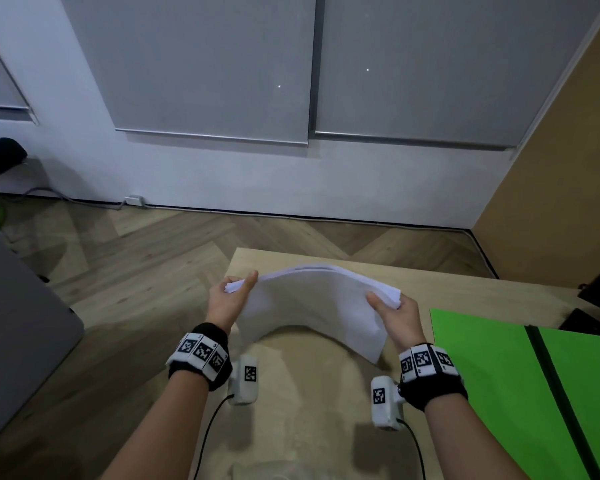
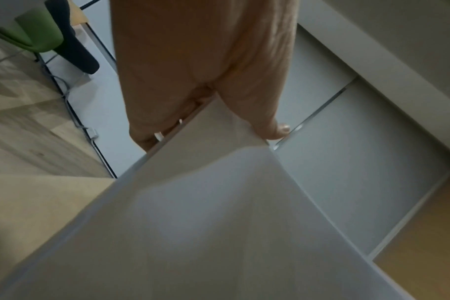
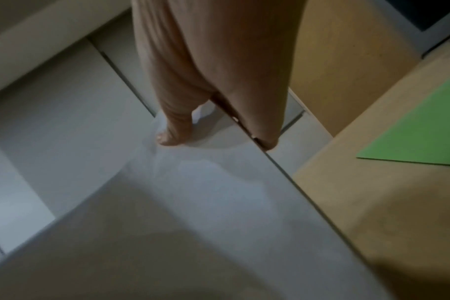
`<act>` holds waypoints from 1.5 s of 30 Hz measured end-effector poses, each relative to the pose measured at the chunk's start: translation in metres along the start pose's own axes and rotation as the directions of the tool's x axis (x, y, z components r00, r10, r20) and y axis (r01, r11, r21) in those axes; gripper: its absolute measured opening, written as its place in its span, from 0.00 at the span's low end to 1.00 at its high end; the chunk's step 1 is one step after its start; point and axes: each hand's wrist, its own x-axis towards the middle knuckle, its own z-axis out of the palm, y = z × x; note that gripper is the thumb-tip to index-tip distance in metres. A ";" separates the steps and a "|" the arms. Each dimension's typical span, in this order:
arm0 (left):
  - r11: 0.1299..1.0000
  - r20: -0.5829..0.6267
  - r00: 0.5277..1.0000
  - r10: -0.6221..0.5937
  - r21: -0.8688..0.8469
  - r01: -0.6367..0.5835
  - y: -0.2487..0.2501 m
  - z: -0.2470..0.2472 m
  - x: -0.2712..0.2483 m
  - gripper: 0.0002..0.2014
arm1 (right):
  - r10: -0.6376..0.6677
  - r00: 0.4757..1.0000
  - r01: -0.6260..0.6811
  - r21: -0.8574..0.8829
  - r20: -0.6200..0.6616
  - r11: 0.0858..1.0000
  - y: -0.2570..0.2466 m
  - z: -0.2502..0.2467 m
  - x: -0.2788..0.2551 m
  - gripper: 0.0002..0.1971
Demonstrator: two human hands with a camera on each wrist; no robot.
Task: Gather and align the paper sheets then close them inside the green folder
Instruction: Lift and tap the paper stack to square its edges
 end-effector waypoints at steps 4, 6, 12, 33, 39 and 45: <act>0.953 0.008 0.993 0.115 0.282 -0.113 0.009 0.000 0.000 0.21 | 0.035 0.998 -0.042 -0.158 -0.047 0.986 0.011 -0.005 0.007 0.11; 0.737 0.028 0.951 0.307 0.625 -0.256 0.023 0.006 -0.003 0.26 | -0.037 0.998 0.024 -0.238 -0.050 0.971 0.001 -0.003 0.007 0.13; 0.232 0.598 0.671 0.438 0.646 -0.727 0.070 0.060 -0.036 0.26 | -0.295 0.933 0.353 -0.365 0.206 0.862 -0.069 0.022 -0.014 0.08; 0.929 0.113 0.924 0.365 -0.114 -0.353 0.089 0.024 -0.025 0.10 | -0.270 0.937 0.240 0.154 0.223 0.959 -0.087 -0.005 -0.017 0.14; 0.917 0.086 0.930 0.357 -0.223 -0.332 0.085 0.041 -0.038 0.05 | -0.403 0.914 0.405 0.053 -0.048 0.913 -0.088 0.018 -0.014 0.07; 0.918 0.134 0.926 0.353 -0.243 -0.315 0.075 0.047 -0.053 0.08 | -0.432 0.901 0.434 0.074 -0.045 0.898 -0.081 0.028 -0.028 0.07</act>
